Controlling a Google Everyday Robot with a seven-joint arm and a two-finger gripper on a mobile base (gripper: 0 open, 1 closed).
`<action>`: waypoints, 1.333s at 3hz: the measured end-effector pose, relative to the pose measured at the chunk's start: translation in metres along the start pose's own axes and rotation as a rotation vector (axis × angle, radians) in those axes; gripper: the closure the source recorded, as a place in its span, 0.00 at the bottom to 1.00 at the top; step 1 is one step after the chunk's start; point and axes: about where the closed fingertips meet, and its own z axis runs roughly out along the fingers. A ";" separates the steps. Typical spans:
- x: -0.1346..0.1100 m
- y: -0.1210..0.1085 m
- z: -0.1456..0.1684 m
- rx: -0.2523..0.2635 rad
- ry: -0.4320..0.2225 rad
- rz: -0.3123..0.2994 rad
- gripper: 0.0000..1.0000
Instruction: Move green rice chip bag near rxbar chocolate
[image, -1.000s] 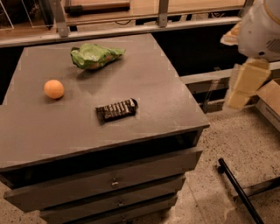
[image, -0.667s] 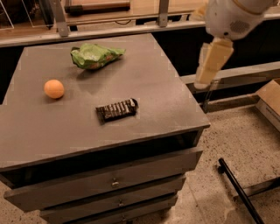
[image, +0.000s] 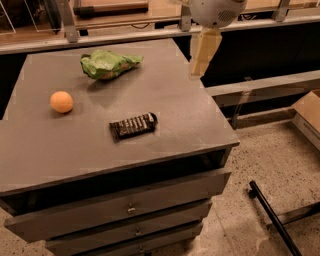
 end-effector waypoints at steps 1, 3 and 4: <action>0.000 0.001 0.000 -0.002 0.001 0.005 0.00; 0.014 -0.038 0.039 0.087 -0.064 -0.017 0.00; 0.023 -0.075 0.091 0.131 -0.140 -0.037 0.00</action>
Offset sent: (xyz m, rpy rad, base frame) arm 0.0329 0.0040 -0.0082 0.0868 -0.0605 0.0136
